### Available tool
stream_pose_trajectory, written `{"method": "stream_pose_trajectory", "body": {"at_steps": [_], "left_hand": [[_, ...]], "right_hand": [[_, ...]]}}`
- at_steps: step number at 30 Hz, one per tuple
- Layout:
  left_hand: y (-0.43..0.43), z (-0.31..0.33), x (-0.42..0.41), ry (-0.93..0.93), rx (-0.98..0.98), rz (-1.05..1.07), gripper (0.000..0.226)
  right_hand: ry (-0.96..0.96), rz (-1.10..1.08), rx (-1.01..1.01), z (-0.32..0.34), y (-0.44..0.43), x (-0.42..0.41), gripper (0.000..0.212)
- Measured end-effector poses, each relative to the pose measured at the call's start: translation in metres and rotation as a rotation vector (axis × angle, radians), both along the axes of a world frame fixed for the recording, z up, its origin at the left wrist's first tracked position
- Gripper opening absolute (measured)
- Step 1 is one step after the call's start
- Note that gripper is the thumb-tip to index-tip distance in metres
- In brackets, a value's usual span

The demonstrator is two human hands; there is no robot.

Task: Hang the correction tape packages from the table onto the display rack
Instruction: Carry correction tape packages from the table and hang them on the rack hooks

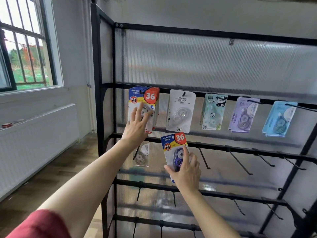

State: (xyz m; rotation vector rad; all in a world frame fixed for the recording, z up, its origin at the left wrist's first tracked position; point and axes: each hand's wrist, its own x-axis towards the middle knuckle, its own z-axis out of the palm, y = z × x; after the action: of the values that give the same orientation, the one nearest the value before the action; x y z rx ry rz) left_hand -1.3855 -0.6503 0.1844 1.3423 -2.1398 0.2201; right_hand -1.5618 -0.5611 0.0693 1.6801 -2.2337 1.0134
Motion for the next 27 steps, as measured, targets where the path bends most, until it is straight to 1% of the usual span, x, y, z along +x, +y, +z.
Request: {"method": "stream_pose_trajectory", "body": {"at_steps": [2,4,7,9,11,14,17,22,27], "left_hand": [[0.001,0.0,0.004,-0.007,-0.002,-0.018,0.084],[0.005,-0.002,0.012,0.018,-0.044,-0.037,0.086],[0.011,-0.01,0.03,0.077,-0.146,-0.004,0.089],[0.014,-0.017,0.046,0.088,-0.179,0.041,0.088],[0.017,-0.024,0.064,0.105,-0.172,0.077,0.087],[0.023,-0.035,0.087,0.124,-0.138,0.124,0.084],[0.027,-0.043,0.104,0.118,-0.119,0.154,0.081],[0.031,-0.045,0.119,0.108,-0.11,0.18,0.079],[0.03,-0.042,0.121,0.105,-0.126,0.179,0.079]], "right_hand": [[-0.007,0.006,-0.008,0.004,0.001,0.002,0.101],[-0.04,0.02,-0.055,0.01,0.003,0.006,0.101],[-0.093,0.054,-0.17,0.027,0.006,0.016,0.101],[-0.117,0.097,-0.263,0.043,0.007,0.027,0.101],[-0.123,0.15,-0.336,0.06,0.007,0.041,0.101],[-0.062,0.222,-0.411,0.084,0.005,0.065,0.1],[0.004,0.254,-0.407,0.106,-0.001,0.085,0.1],[0.087,0.157,-0.296,0.131,-0.019,0.095,0.099],[0.079,0.123,-0.227,0.133,-0.029,0.093,0.098]]}}
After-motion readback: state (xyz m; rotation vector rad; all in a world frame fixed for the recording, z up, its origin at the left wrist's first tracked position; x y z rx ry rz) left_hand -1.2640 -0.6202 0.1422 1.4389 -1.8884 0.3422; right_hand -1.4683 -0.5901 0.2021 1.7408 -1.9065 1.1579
